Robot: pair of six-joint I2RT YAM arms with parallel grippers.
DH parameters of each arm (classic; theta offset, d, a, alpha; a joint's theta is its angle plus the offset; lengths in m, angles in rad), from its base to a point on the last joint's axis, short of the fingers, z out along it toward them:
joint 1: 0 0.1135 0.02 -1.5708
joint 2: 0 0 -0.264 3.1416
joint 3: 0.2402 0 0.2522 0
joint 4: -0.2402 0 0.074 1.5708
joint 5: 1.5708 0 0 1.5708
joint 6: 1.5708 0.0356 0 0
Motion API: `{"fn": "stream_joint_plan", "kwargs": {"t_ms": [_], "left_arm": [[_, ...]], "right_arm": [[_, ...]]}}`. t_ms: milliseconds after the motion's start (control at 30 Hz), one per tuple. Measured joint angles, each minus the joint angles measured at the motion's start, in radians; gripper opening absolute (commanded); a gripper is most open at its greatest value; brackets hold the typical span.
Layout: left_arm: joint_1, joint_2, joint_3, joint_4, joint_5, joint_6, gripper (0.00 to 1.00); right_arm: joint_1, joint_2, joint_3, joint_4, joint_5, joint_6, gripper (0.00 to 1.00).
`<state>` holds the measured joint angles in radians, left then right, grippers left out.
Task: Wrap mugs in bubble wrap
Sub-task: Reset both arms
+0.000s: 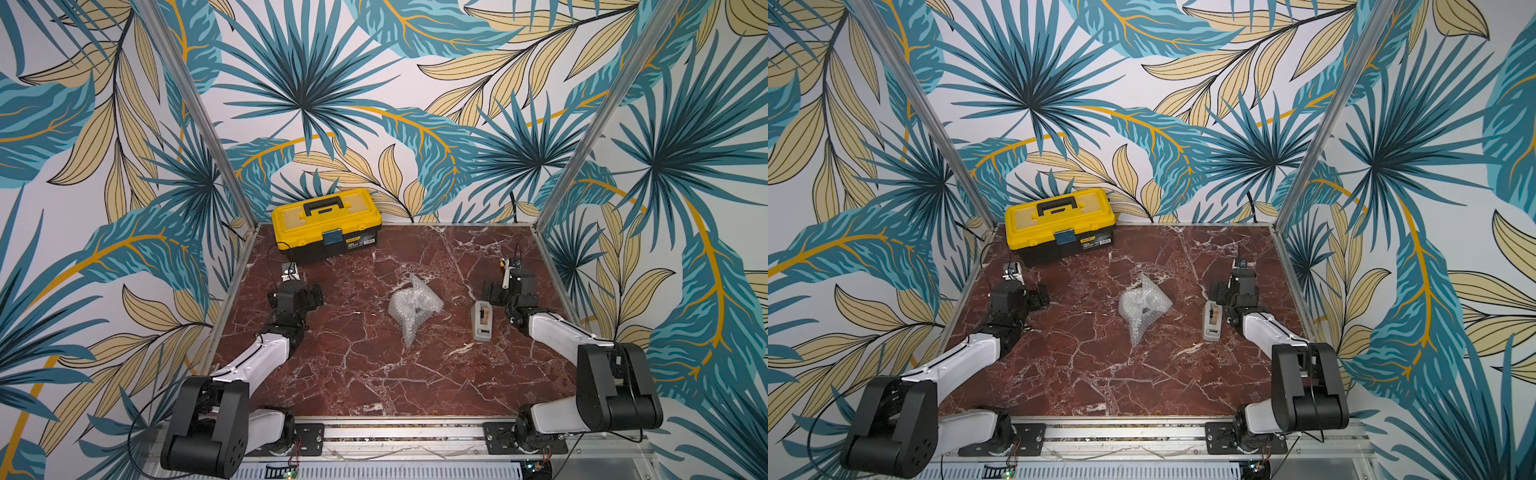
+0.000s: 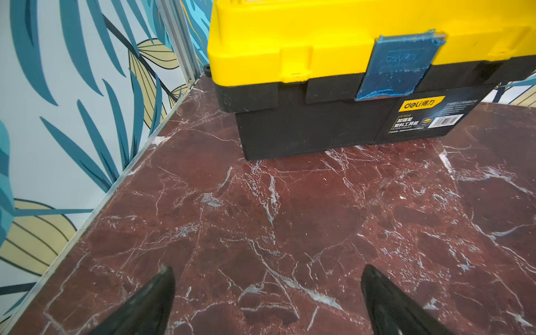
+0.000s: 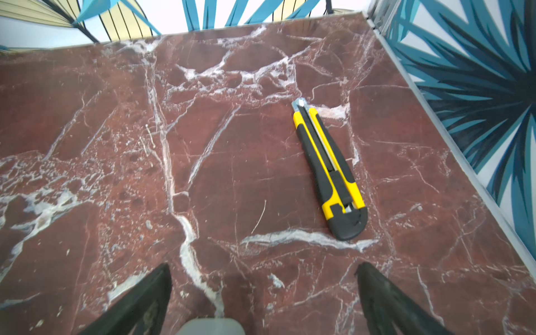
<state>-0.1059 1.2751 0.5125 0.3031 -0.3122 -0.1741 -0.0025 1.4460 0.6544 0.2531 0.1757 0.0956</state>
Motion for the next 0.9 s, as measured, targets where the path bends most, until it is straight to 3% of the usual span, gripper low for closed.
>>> {"fn": "stream_joint_plan", "kwargs": {"t_ms": [267,667,900], "left_arm": [[0.037,0.069,-0.049,0.175,0.018,0.031,0.99],[0.127,0.076,-0.084,0.332,0.063,0.051,0.99],[0.133,0.077,-0.089,0.349,0.074,0.048,0.99]], "right_arm": [[-0.024,0.0,-0.149,0.283,0.001,-0.022,1.0],[-0.024,0.003,-0.237,0.511,0.013,-0.027,1.0],[-0.024,0.016,-0.25,0.564,0.019,-0.029,0.99]]}}
